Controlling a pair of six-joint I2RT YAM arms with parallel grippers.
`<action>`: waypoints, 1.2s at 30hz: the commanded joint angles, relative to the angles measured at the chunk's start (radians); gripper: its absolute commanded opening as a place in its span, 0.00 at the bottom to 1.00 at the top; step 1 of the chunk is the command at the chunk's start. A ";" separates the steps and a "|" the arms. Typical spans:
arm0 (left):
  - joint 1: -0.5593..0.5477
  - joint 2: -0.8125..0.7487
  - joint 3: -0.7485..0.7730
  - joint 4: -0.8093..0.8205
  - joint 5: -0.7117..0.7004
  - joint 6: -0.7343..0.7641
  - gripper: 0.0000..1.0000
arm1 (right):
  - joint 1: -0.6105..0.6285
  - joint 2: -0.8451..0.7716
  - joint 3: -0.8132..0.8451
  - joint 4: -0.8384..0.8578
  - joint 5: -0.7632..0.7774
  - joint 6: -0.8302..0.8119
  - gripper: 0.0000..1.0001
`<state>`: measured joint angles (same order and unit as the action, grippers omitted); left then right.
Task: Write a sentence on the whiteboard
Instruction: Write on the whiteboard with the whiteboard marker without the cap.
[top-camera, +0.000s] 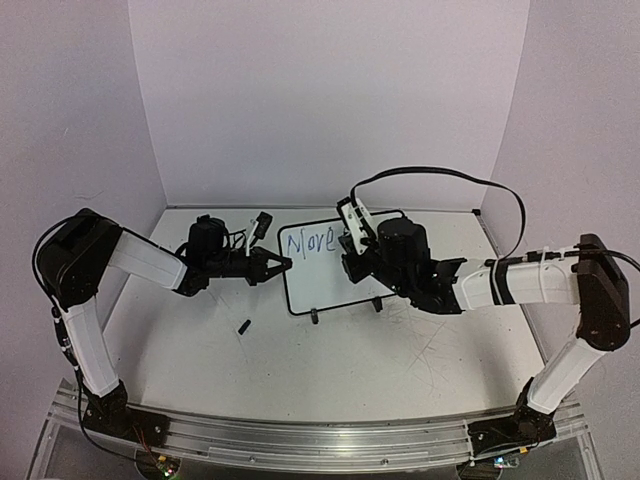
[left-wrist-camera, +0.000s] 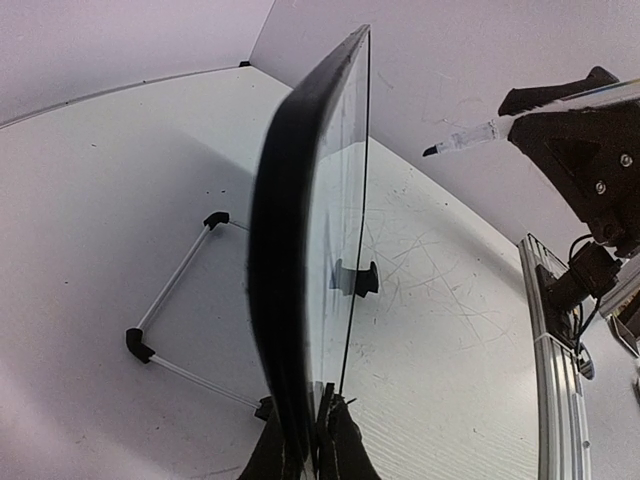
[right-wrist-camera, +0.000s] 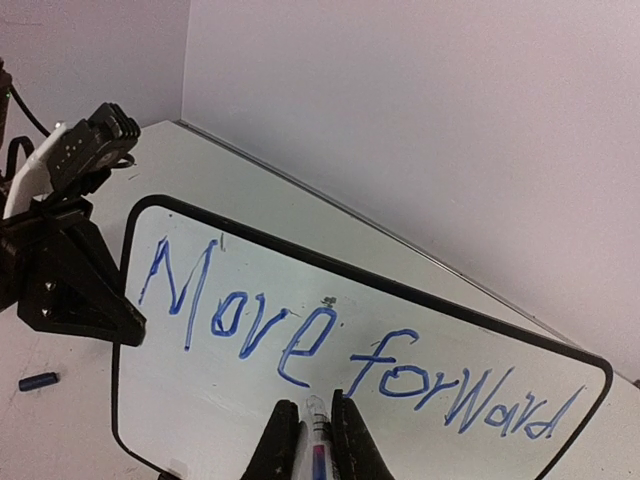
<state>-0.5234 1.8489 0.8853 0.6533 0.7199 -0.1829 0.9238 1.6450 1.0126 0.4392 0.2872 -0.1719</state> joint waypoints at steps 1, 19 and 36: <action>0.018 -0.026 -0.020 -0.056 -0.216 0.057 0.00 | 0.005 -0.048 0.015 0.011 0.076 -0.014 0.00; 0.011 -0.028 -0.026 -0.056 -0.248 0.069 0.00 | 0.005 0.018 0.048 0.022 -0.037 0.001 0.00; 0.009 -0.041 -0.033 -0.055 -0.250 0.079 0.00 | 0.040 0.163 0.161 0.020 -0.176 -0.031 0.00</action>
<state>-0.5363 1.8299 0.8718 0.6461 0.6788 -0.1798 0.9520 1.7885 1.1246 0.4377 0.1434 -0.1885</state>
